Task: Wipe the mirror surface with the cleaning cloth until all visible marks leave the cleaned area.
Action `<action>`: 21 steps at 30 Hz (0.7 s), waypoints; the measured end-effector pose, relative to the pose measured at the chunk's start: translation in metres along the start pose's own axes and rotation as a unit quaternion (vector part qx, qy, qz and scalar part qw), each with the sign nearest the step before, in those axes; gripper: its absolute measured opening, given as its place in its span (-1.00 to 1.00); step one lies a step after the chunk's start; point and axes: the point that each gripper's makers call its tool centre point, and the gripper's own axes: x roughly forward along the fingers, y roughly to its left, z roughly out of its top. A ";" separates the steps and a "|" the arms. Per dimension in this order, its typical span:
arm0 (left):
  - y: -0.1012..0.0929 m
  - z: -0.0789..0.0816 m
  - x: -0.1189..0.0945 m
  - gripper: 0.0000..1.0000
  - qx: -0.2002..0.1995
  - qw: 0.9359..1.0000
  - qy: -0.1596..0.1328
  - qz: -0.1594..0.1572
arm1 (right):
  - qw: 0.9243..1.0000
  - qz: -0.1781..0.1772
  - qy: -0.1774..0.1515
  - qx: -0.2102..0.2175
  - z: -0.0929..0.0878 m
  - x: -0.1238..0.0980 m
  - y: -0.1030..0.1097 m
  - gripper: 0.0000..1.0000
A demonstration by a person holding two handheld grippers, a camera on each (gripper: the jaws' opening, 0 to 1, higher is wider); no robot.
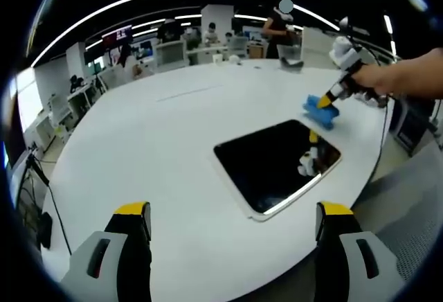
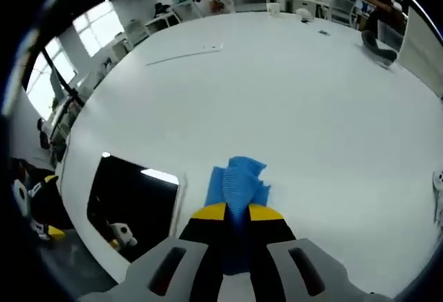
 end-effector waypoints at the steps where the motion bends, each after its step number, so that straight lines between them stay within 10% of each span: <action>1: 0.000 0.001 0.000 0.99 0.001 1.000 -0.001 0.000 | 1.000 0.002 0.000 0.006 0.002 0.000 0.000 -0.91; 21: -0.002 -0.001 0.000 0.99 0.002 1.000 0.002 -0.005 | 1.000 0.014 0.002 0.018 0.000 0.005 0.017 -0.91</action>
